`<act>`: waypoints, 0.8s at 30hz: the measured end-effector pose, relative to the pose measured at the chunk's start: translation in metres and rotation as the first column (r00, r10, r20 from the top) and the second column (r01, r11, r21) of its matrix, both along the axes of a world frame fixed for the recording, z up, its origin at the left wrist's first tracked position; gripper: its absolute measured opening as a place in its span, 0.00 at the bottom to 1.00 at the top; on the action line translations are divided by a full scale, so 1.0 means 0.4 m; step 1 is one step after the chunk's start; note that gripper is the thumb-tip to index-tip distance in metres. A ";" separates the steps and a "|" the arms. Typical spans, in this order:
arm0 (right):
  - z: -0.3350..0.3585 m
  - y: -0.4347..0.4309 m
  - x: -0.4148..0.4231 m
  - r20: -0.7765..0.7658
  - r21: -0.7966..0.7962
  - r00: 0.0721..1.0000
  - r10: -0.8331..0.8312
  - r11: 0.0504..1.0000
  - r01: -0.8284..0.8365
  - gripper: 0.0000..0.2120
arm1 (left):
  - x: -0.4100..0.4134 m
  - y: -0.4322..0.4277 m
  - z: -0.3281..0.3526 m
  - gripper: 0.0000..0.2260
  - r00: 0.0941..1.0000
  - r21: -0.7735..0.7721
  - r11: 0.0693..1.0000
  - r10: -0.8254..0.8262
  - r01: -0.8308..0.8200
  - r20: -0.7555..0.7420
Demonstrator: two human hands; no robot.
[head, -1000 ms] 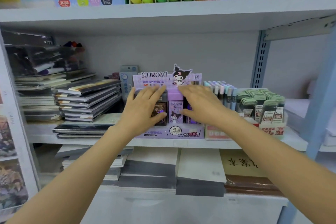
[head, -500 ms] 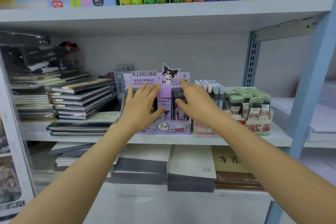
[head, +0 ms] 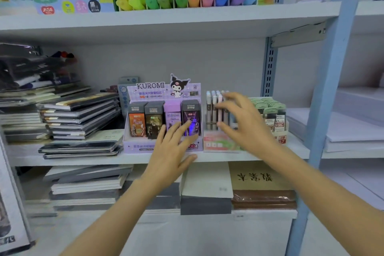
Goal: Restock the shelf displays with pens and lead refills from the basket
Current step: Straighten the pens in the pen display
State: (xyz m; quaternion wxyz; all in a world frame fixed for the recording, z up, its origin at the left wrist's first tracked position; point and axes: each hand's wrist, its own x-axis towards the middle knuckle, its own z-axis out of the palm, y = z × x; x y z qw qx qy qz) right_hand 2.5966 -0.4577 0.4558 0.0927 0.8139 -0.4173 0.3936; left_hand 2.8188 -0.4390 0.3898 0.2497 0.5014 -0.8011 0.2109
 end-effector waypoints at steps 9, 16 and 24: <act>-0.070 -0.033 0.007 -0.060 0.069 0.996 0.063 0.996 -0.058 0.19 | -0.012 -0.012 -0.013 0.14 0.990 -0.010 1.000 0.012 -0.014 -0.140; -0.031 -0.046 -0.031 -0.073 0.032 0.977 0.202 0.979 -0.200 0.17 | -0.044 -0.008 0.044 0.16 0.961 -0.123 0.991 -0.087 0.057 -0.261; 0.070 -0.107 -0.029 -0.237 0.115 0.970 -0.051 0.990 0.080 0.29 | -0.118 -0.116 0.188 0.27 0.972 0.113 0.989 -0.067 0.094 -0.226</act>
